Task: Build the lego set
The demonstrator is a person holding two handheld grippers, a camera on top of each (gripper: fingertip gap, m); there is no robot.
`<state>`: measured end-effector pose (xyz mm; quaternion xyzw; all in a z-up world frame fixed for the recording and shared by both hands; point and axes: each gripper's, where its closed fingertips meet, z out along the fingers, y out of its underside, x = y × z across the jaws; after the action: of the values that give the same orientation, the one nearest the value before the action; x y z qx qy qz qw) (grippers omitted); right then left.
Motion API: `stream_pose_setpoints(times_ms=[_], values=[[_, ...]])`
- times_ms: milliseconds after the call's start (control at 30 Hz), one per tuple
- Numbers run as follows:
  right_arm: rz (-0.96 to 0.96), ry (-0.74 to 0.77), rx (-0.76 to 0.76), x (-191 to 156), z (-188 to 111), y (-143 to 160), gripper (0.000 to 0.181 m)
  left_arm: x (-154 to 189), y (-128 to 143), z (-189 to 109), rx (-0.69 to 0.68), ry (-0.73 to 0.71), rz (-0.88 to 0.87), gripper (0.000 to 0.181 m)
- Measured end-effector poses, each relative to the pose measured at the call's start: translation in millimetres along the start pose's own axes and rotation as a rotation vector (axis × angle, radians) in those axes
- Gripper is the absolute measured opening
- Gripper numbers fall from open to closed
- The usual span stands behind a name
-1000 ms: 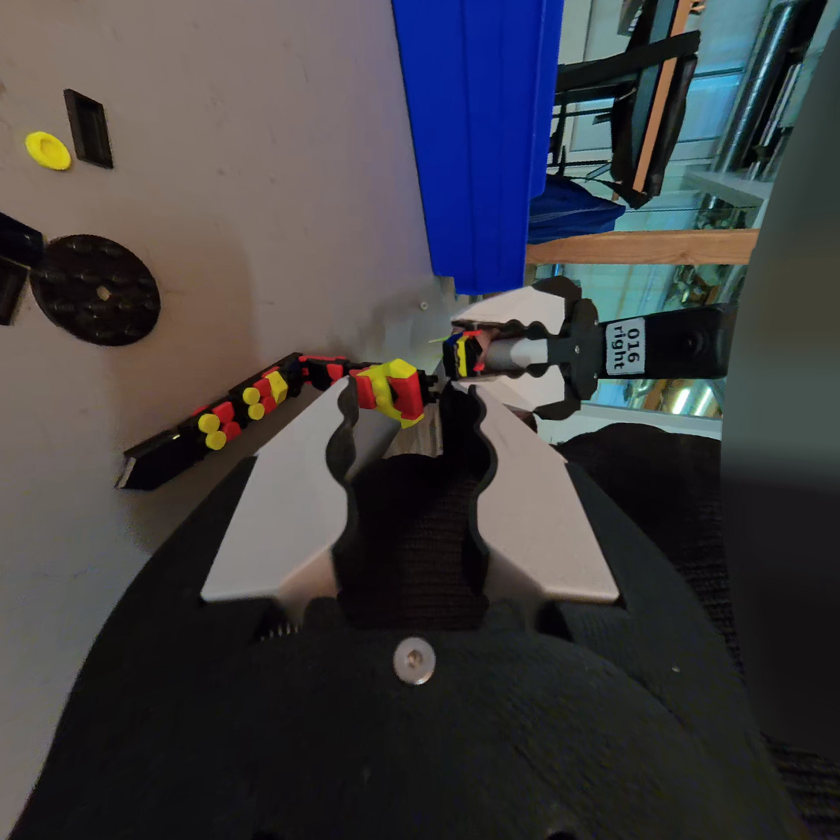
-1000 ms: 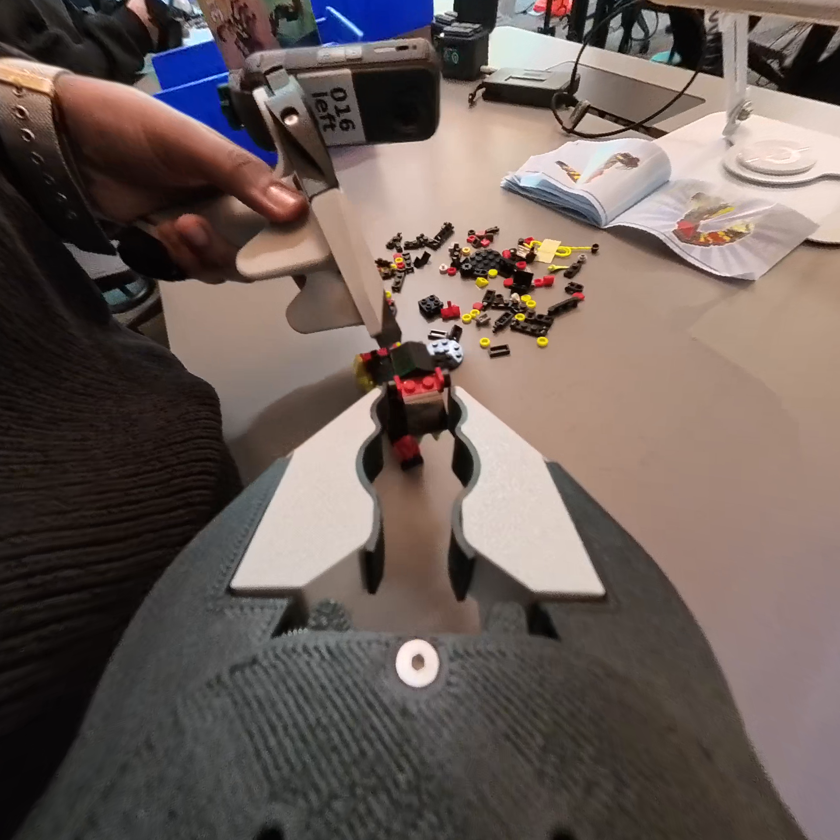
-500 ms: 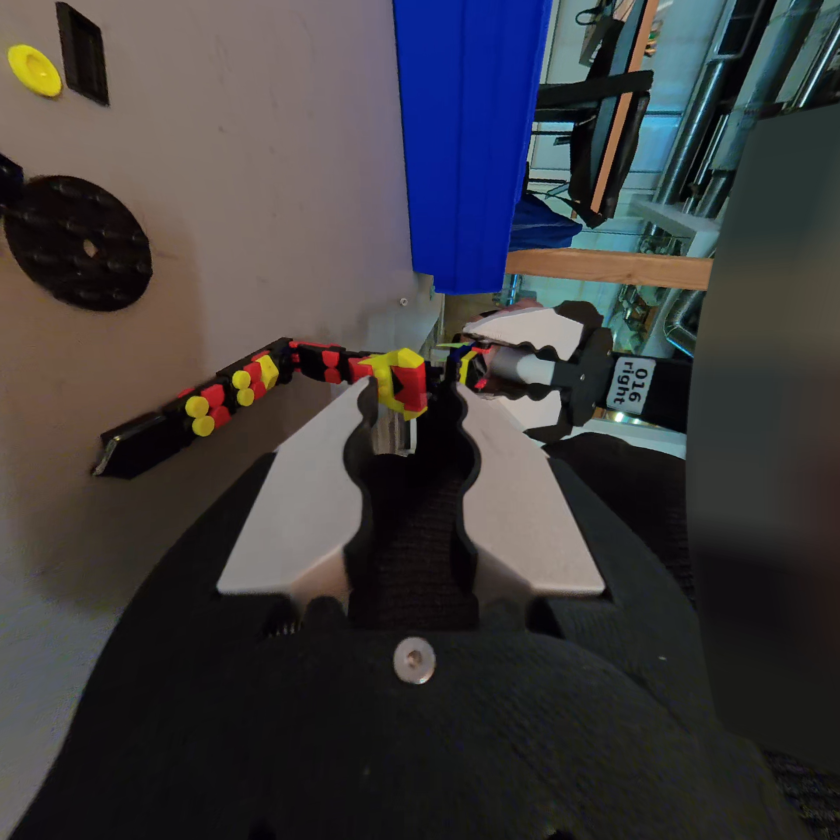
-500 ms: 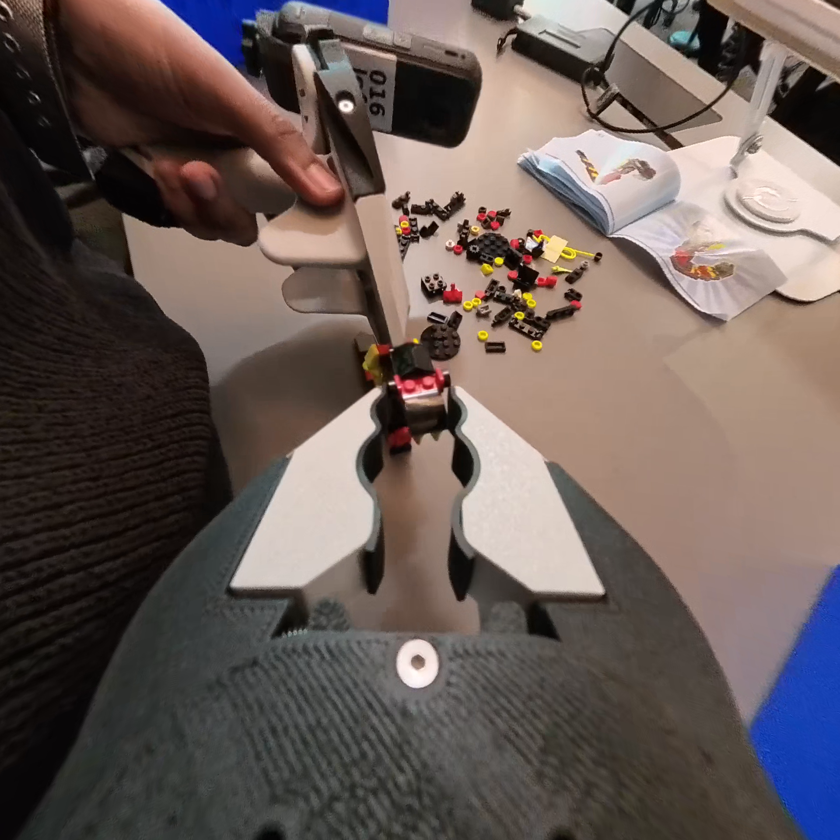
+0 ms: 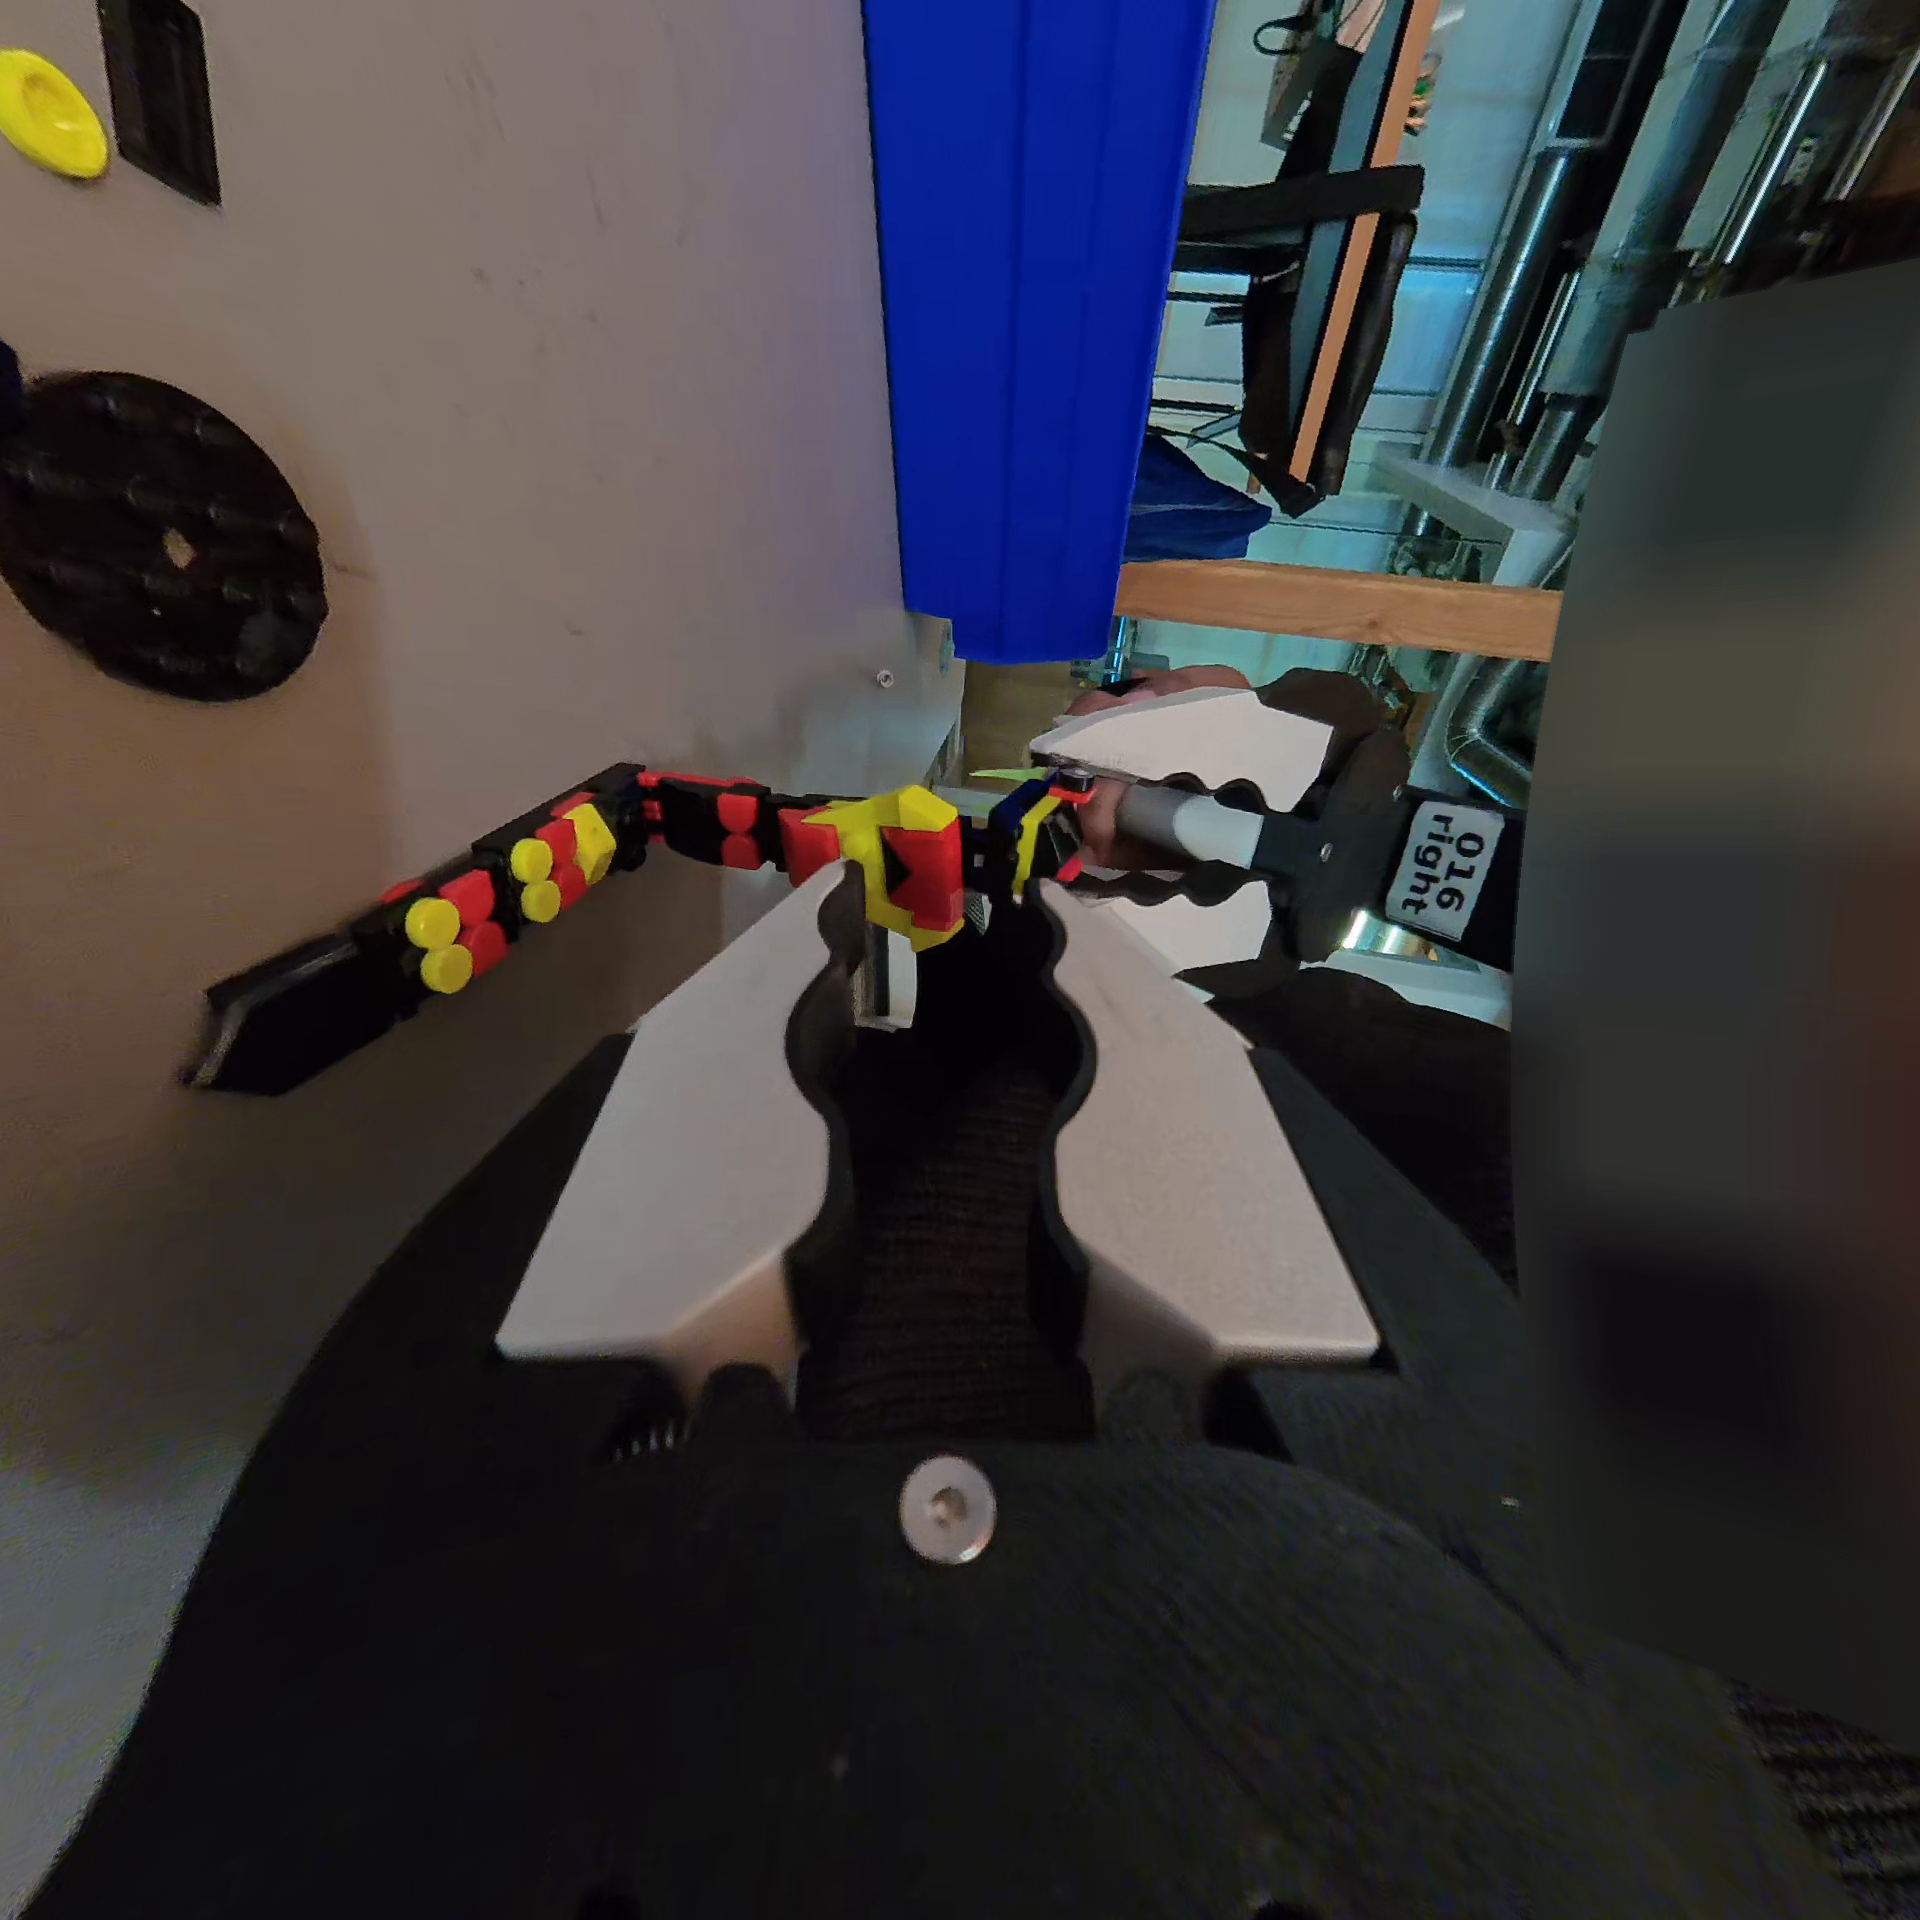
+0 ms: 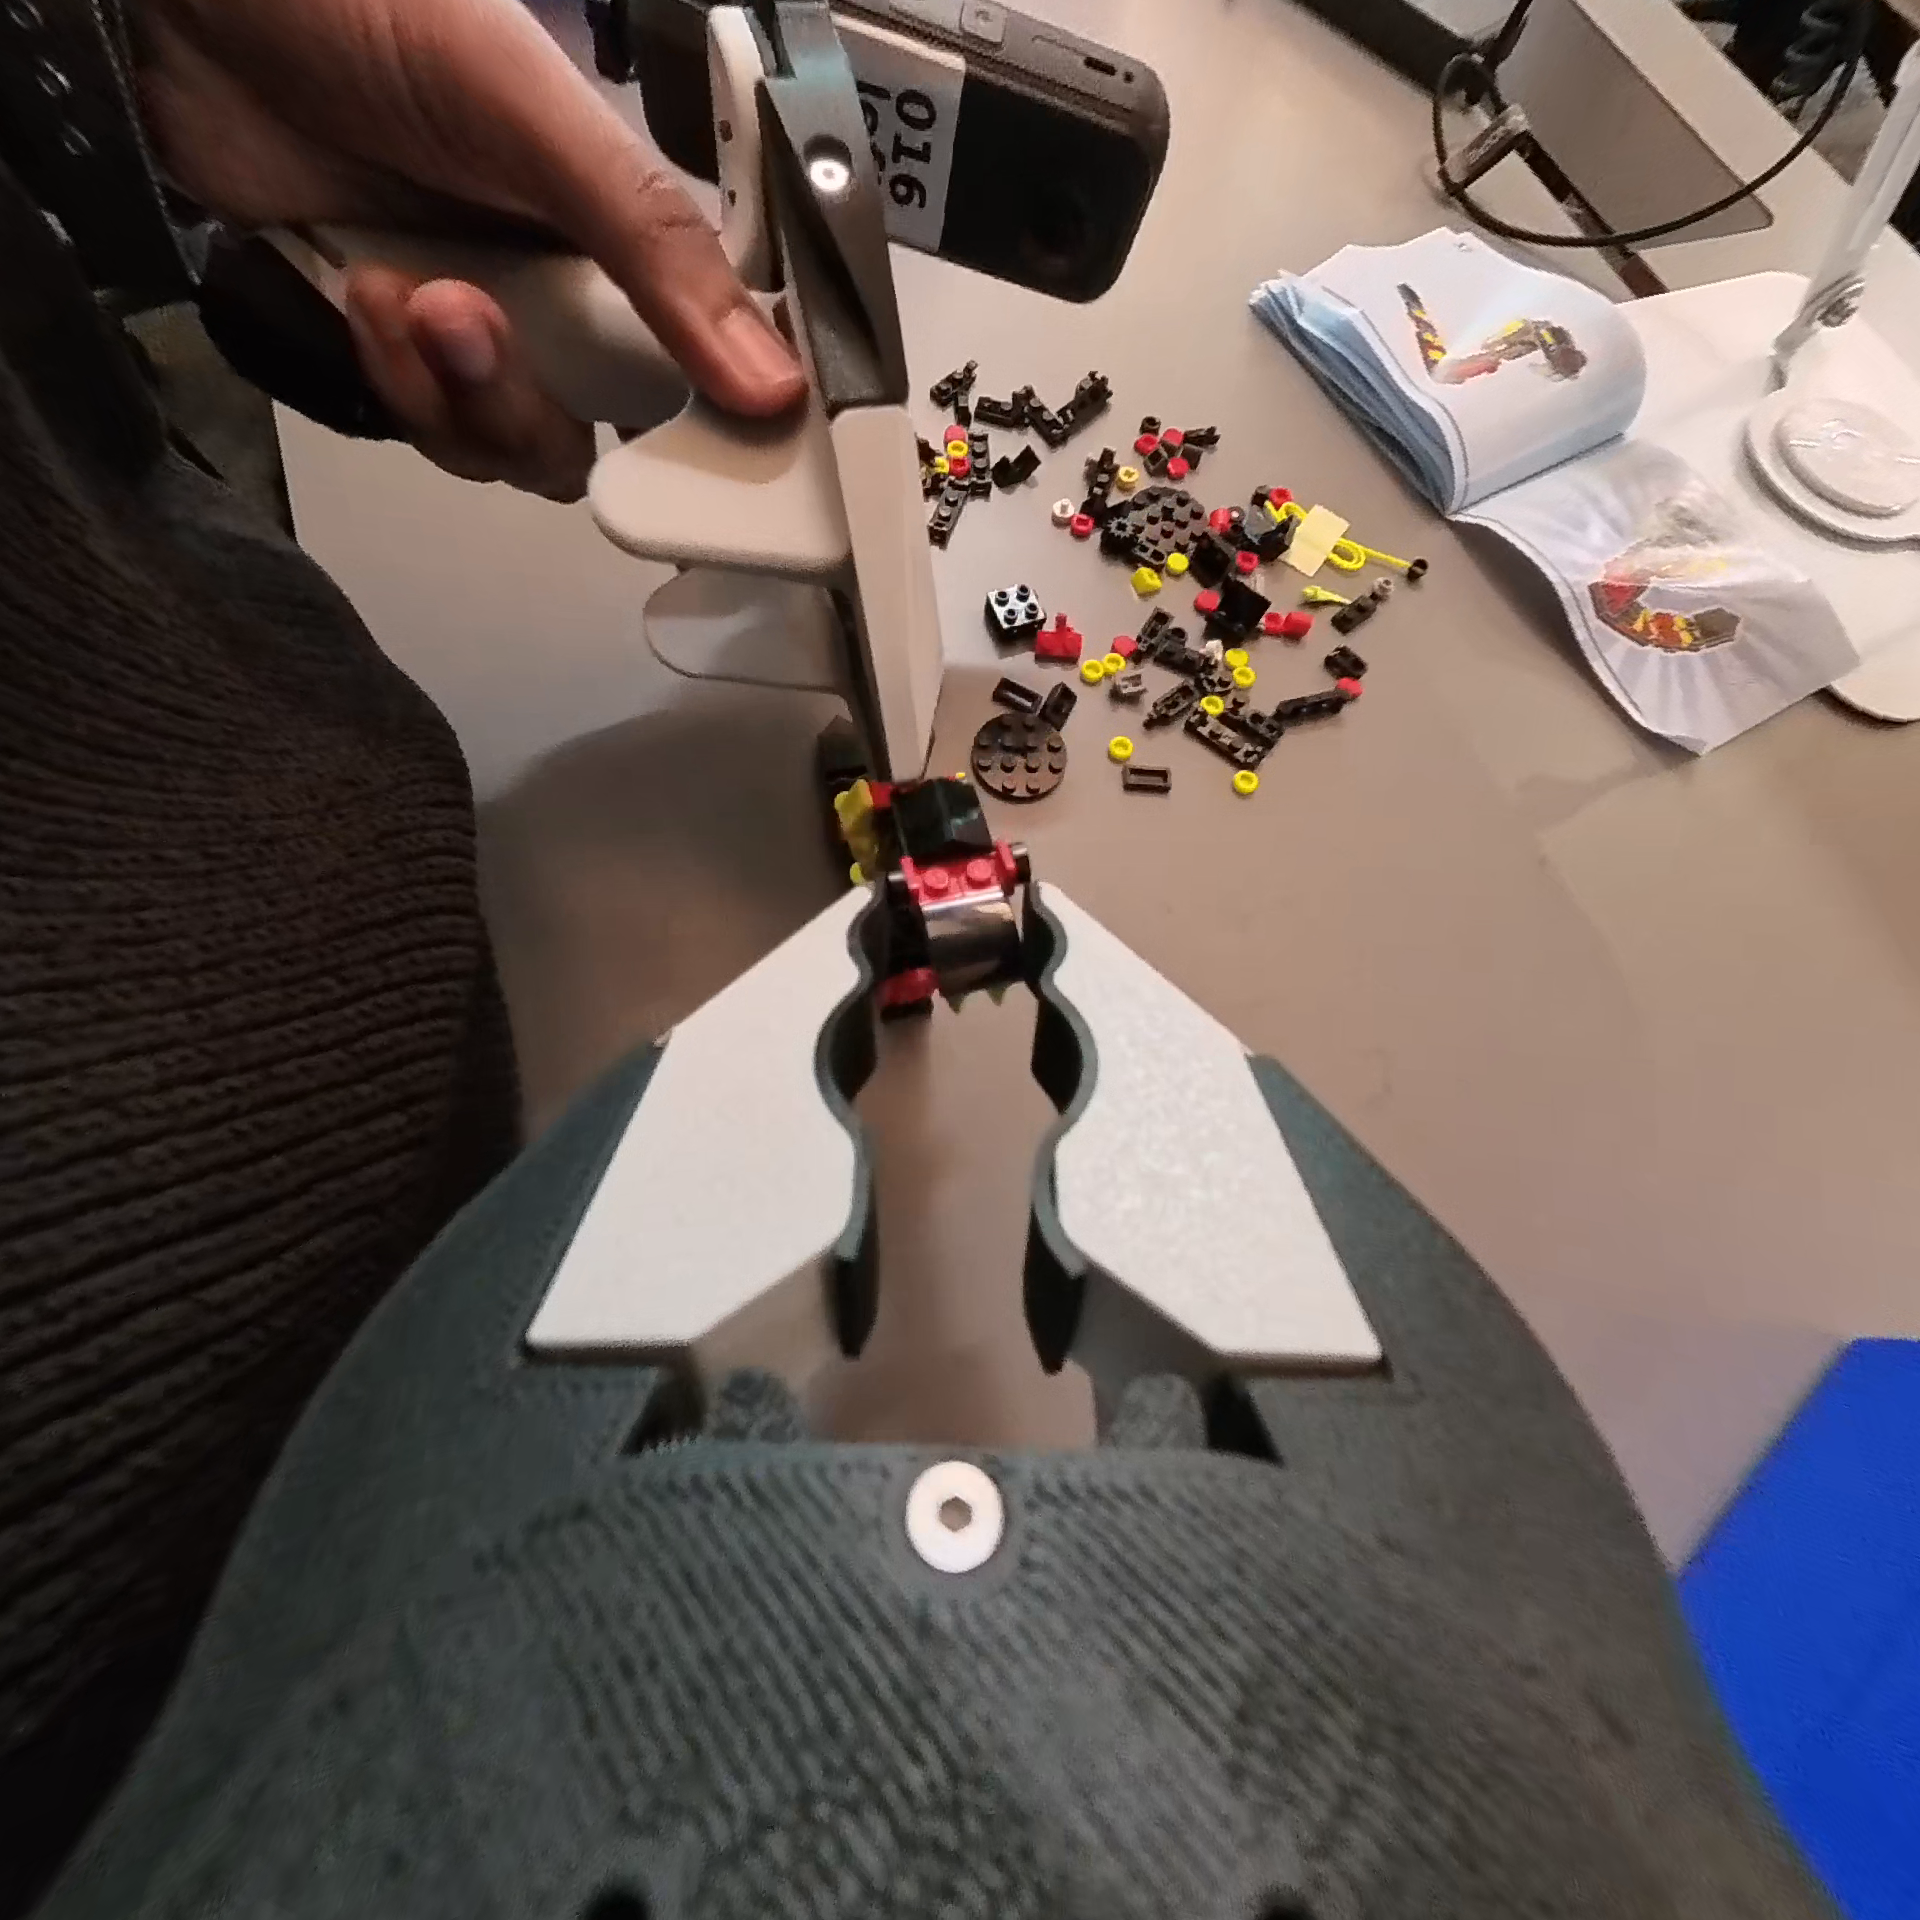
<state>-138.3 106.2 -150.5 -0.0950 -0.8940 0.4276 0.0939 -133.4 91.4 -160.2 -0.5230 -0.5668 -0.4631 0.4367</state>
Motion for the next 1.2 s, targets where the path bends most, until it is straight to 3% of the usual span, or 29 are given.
stream_pose_setpoints(times_ms=[100, 300, 567, 767, 900, 1000, 1200], values=[[0.001, -0.02, -0.015, -0.5, 0.6, 1.2, 0.023, -0.8, -2.3, -1.9, 0.008, 0.0, 0.003, 0.02], [0.004, -0.038, -0.029, -1.1, 1.5, 3.0, 0.022, 0.1, -0.1, 2.5, -0.013, 0.006, 0.004, 0.032], [0.017, -0.06, -0.016, -2.5, 1.1, 3.2, 0.022, -1.6, -0.9, 3.1, -0.007, 0.004, -0.011, 0.028], [-0.015, -0.055, -0.063, -6.1, 8.1, 11.4, 0.022, -6.2, 0.0, 5.9, -0.001, -0.004, -0.009, 0.004], [0.027, -0.063, -0.035, -2.7, 6.4, 10.8, 0.022, -3.0, -2.1, 4.7, 0.011, -0.011, 0.015, 0.007], [0.07, -0.052, -0.012, 5.3, 2.4, 13.0, 0.022, -1.6, -5.6, -0.5, 0.032, -0.014, 0.022, 0.019], [0.267, -0.026, 0.105, 30.4, -18.1, 16.0, 0.022, -6.5, -2.3, -6.4, 0.029, -0.064, 0.087, 0.031]])
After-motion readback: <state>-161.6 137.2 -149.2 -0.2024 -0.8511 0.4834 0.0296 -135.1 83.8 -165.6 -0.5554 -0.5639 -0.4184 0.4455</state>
